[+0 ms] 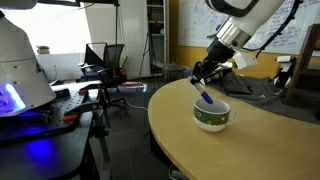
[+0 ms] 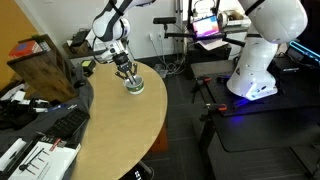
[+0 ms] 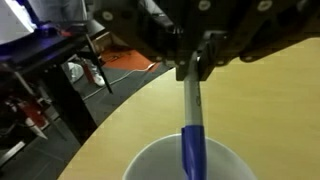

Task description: Put the marker in the mug

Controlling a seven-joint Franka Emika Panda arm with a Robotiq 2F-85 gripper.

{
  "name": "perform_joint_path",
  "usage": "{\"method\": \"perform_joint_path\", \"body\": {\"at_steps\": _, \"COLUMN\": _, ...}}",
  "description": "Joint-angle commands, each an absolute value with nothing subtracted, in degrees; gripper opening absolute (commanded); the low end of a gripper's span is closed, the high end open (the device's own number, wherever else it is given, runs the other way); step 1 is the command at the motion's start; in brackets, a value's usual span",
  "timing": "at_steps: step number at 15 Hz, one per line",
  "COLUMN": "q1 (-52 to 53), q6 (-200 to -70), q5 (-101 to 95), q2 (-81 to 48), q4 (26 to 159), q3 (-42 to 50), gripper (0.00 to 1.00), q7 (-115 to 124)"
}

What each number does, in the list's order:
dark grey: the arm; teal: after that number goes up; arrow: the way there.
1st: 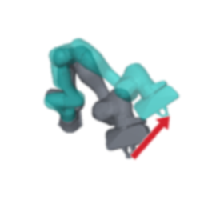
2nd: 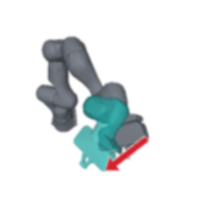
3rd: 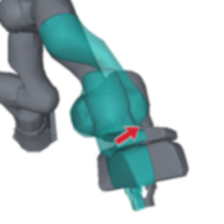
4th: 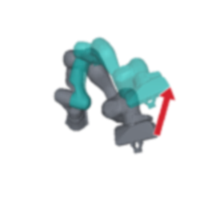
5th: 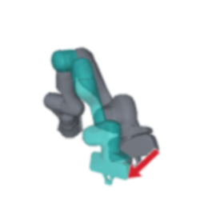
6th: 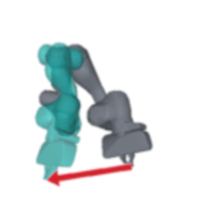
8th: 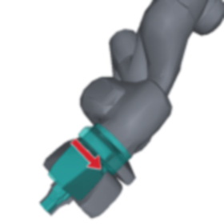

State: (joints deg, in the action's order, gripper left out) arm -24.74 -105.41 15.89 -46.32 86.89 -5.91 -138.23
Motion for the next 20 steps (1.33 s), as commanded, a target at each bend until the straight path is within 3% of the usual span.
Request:
{"method": "perform_joint_path", "body": {"at_steps": 1, "q1": -25.28, "q6": -103.87, "q5": 18.62, "q2": -50.56, "q4": 81.72, "q3": -5.28, "gripper": 0.05, "q7": -138.77}}
{"method": "perform_joint_path", "body": {"at_steps": 9, "q1": -26.11, "q6": -104.3, "q5": 18.75, "q2": -54.26, "q4": 78.93, "q3": -5.16, "gripper": 0.05, "q7": -138.55}}
{"method": "perform_joint_path", "body": {"at_steps": 10, "q1": -26.2, "q6": -104.22, "q5": 18.74, "q2": -54.07, "q4": 79.16, "q3": -5.21, "gripper": 0.44, "q7": -138.65}}
{"method": "perform_joint_path", "body": {"at_steps": 12, "q1": -26.16, "q6": -104.0, "q5": 18.56, "q2": -53.58, "q4": 79.66, "q3": -5.26, "gripper": 0.52, "q7": -138.79}}
{"method": "perform_joint_path", "body": {"at_steps": 18, "q1": -24.99, "q6": -103.87, "q5": 18.71, "q2": -47.68, "q4": 85.52, "q3": -5.35, "gripper": 0.97, "q7": -137.75}}
{"method": "perform_joint_path", "body": {"at_steps": 20, "q1": -24.74, "q6": -103.11, "q5": 19.08, "q2": -44.76, "q4": 88.22, "q3": -5.61, "gripper": 1.0, "q7": -138.24}}
